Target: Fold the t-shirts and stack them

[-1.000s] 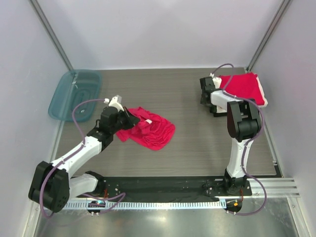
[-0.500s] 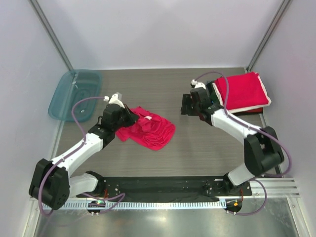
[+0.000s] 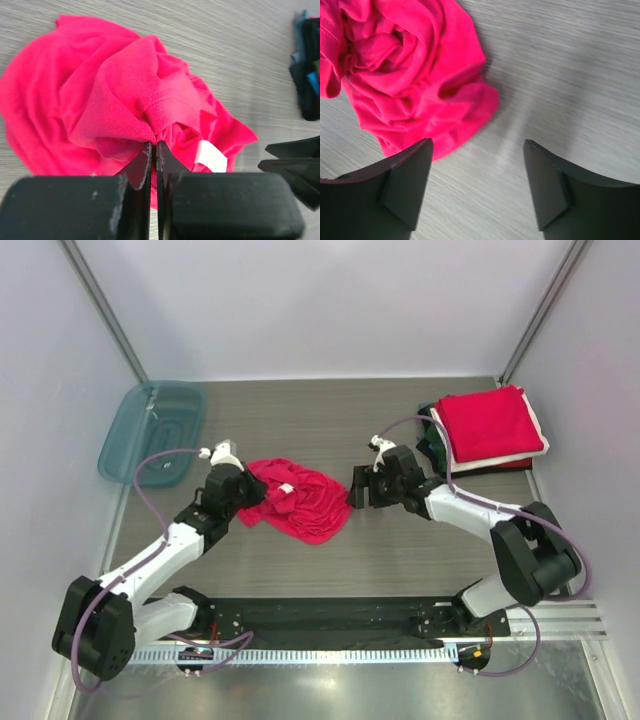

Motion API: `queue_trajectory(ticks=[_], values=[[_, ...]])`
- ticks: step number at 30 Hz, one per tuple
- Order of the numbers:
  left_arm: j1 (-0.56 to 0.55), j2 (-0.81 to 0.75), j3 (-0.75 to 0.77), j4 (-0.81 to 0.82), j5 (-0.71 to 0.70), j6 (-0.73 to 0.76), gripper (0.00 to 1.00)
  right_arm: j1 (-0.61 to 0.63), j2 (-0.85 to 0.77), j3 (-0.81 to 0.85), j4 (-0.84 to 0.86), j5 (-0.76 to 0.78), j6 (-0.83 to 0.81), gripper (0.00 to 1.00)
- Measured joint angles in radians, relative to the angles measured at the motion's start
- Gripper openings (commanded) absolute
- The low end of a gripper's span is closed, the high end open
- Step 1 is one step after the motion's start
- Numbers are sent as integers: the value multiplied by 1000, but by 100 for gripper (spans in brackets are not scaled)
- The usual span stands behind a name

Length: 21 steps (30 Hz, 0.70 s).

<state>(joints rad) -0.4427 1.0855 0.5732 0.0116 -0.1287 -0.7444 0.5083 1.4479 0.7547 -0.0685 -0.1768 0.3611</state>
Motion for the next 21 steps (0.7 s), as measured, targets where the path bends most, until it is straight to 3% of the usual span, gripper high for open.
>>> queue_trajectory(ticks=[7, 8, 11, 12, 21], values=[[0, -29, -5, -14, -65, 19, 0, 31, 227, 116, 51, -19, -3, 57], [0, -32, -5, -15, -68, 19, 0, 36, 253, 127, 53, -18, -4, 41], [0, -68, -5, -33, -108, 19, 0, 45, 274, 156, 57, -13, -8, 5], [0, -78, -5, -36, -119, 18, 0, 47, 274, 161, 56, -7, -10, 1], [56, -149, 27, -150, -191, -74, 0, 12, 108, 280, -119, 150, -11, 1]])
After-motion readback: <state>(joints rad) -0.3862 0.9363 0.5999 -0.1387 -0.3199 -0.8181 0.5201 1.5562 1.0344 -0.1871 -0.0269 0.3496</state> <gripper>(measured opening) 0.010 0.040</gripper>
